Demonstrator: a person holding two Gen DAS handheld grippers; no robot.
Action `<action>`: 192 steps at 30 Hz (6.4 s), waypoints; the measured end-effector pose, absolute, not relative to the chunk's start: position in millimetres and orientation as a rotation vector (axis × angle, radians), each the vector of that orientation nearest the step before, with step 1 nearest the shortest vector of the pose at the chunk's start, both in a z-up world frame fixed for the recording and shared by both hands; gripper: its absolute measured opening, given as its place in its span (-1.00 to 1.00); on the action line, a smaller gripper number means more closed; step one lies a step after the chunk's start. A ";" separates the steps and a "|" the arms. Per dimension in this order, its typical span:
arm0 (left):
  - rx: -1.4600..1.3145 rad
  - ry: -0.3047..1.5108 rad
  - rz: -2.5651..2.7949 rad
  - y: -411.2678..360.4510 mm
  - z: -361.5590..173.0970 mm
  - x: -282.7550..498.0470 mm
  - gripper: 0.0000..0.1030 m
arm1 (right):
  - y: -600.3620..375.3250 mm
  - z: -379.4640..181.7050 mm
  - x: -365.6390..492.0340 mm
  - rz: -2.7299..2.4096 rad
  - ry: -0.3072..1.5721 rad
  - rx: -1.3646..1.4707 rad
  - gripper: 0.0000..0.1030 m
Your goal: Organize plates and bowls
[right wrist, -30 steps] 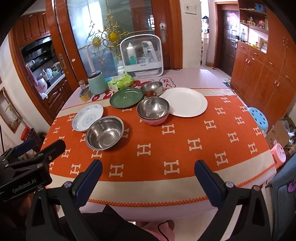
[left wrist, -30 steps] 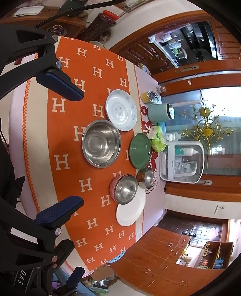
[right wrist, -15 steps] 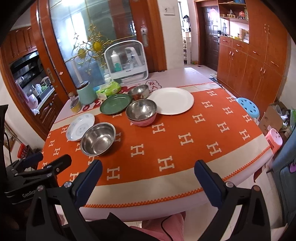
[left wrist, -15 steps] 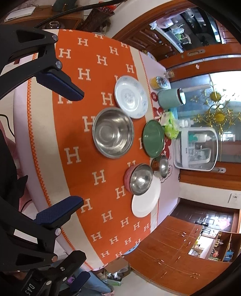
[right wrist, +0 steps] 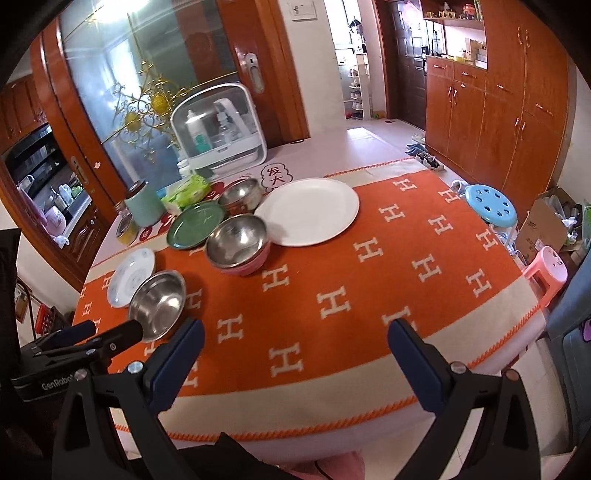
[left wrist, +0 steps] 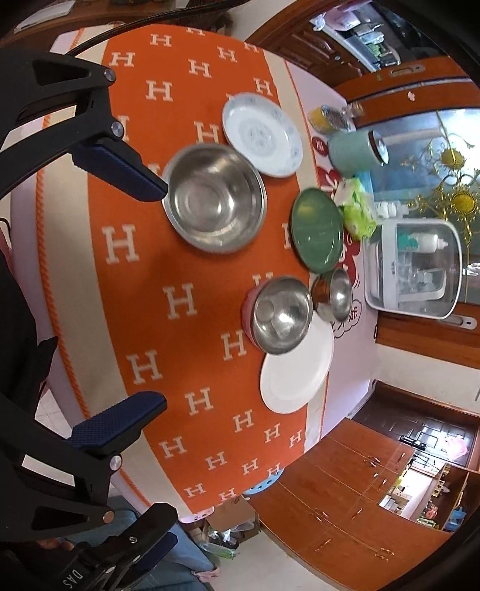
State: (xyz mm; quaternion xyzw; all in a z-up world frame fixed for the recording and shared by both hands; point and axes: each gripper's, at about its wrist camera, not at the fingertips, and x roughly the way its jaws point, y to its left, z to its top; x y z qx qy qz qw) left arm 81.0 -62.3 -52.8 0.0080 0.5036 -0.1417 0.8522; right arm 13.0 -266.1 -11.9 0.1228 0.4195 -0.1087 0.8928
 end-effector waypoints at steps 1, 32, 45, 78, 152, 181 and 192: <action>0.014 1.067 -0.299 -67.0 -53.2 85.5 0.98 | -274.7 -12.7 19.1 -0.221 0.873 0.257 0.94; 0.178 1.119 -0.151 -196.8 -68.1 309.8 0.98 | -440.6 -73.5 189.6 -0.156 0.846 0.315 0.94; 0.104 1.221 -0.166 -207.9 -135.7 387.7 0.98 | -471.1 -131.4 228.8 -0.118 0.877 0.374 0.87; -0.018 1.484 -0.247 -216.0 -233.4 431.0 0.00 | -456.5 -191.1 269.3 -0.032 0.979 0.396 0.00; 0.004 1.103 -0.367 -165.5 -47.6 181.6 -0.24 | -389.8 -47.9 104.8 -0.077 0.762 0.149 -0.47; 0.080 1.199 -0.434 -14.9 -90.4 60.2 -0.24 | -232.0 -79.8 -19.6 -0.171 0.871 0.137 -0.43; 0.111 1.263 -0.453 -19.3 -137.5 61.4 -0.24 | -223.2 -117.1 -25.3 -0.233 1.006 0.126 -0.41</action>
